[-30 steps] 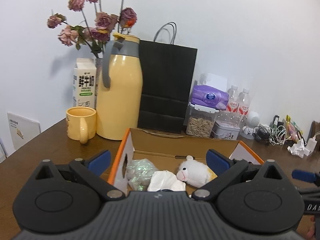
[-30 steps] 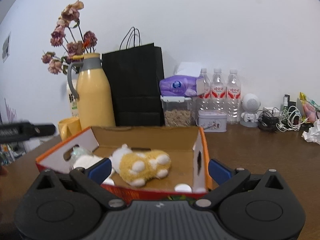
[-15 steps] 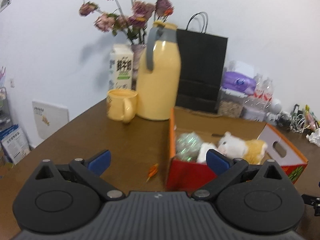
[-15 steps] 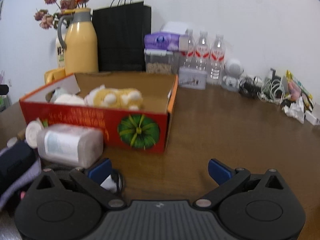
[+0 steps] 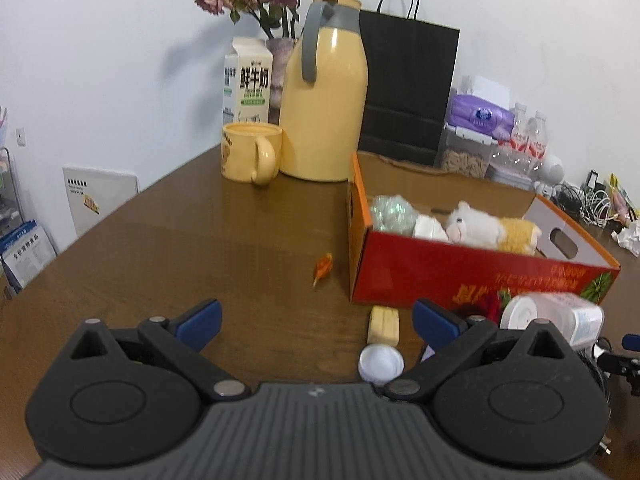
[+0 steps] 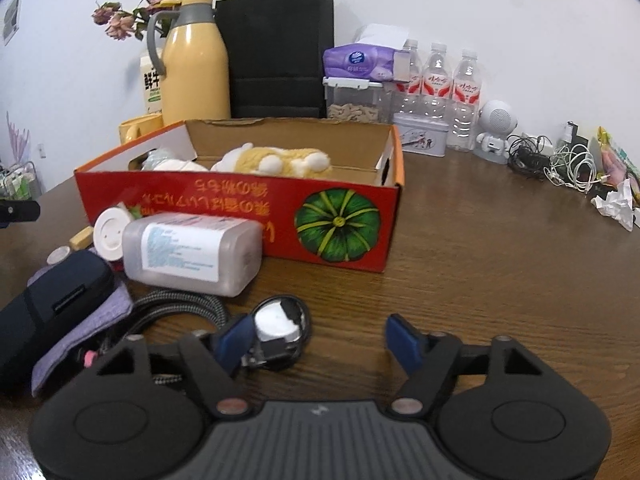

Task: Organize objects

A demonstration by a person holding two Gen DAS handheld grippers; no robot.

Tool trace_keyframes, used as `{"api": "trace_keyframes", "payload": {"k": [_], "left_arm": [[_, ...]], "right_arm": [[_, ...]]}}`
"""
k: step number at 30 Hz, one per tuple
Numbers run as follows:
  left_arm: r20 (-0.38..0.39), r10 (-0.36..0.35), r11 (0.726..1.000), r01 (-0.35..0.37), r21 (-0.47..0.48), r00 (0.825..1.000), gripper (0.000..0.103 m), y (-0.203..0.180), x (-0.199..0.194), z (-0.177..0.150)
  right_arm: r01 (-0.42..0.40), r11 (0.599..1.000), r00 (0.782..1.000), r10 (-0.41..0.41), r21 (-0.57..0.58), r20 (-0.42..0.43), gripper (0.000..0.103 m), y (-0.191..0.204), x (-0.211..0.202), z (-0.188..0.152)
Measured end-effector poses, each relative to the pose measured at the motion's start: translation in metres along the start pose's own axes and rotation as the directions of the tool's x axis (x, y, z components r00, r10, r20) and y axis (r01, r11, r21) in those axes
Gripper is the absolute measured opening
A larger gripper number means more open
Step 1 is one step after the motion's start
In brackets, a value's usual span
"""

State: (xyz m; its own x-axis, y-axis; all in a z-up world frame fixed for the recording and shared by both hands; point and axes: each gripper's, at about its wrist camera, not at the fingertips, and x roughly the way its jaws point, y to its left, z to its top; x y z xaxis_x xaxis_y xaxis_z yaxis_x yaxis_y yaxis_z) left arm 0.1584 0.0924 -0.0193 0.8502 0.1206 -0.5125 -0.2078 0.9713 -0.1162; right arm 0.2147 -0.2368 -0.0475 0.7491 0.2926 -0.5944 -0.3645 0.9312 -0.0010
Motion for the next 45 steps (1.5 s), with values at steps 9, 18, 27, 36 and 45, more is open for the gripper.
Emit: {"api": "trace_keyframes", "payload": {"k": [9,18,27,36,45], "left_arm": [[-0.014,-0.029,0.999,0.029,-0.018,0.999,0.103,0.002,0.005,-0.007],[-0.033,-0.029,0.999,0.028,-0.026,0.999,0.103,0.001,0.009,-0.009],[-0.041,-0.021,1.0,0.02,-0.022,0.999,0.103,0.001,0.011,-0.01],[-0.072,-0.008,1.0,0.01,0.024,0.997,0.103,-0.007,0.017,-0.011],[-0.122,0.016,0.993,-0.001,0.122,0.992,0.101,-0.031,0.036,-0.004]], "right_arm": [[-0.031,0.999,1.0,0.031,0.023,-0.004,0.062,0.003,-0.002,-0.003],[-0.096,0.995,0.995,0.096,0.038,0.016,0.02,0.008,-0.006,-0.004],[-0.114,0.991,0.99,0.107,0.074,0.09,0.008,0.005,-0.017,-0.006],[-0.114,0.982,0.981,0.088,0.148,0.174,0.005,-0.008,-0.029,-0.008],[-0.128,0.981,0.977,0.099,0.147,0.189,0.005,-0.008,-0.03,-0.009]]}}
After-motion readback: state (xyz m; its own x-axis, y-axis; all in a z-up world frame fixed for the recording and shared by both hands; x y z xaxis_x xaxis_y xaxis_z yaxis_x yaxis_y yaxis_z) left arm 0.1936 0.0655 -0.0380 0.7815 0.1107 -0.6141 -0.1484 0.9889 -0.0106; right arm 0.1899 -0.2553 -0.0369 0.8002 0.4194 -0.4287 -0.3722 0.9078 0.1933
